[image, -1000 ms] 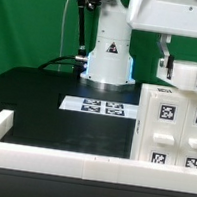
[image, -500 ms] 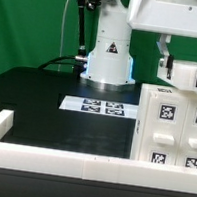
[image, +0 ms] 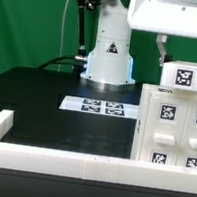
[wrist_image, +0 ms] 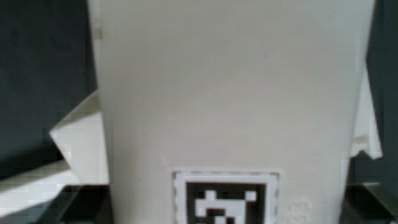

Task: Assemble cabinet

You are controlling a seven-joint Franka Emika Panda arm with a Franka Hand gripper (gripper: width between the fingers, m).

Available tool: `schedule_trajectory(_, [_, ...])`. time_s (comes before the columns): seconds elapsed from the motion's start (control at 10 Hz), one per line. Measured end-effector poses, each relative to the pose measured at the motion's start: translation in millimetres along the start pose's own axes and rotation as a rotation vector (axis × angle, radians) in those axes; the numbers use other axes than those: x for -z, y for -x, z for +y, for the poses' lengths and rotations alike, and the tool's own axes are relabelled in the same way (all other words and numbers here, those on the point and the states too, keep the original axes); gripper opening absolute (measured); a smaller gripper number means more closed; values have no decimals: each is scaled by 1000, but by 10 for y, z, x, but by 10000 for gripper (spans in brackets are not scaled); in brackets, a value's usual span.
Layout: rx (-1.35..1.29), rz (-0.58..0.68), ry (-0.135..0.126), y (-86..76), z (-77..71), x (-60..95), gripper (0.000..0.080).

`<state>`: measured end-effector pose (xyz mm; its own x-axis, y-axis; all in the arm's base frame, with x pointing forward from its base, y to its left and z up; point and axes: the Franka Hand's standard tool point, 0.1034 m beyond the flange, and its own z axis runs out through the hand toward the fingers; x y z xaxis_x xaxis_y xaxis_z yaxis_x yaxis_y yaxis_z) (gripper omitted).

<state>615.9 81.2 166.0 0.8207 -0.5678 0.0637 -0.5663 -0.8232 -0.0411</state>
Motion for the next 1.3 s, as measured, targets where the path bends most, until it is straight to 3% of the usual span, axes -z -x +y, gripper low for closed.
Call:
schedule_trajectory(0.9, [-930, -40, -25, 31, -22, -13, 556])
schedule_trajectory(1.1, [-985, -47, -27, 36, -30, -12, 556])
schedule_trajectory(1.3, [-965, -50, -29, 50, -44, -14, 749])
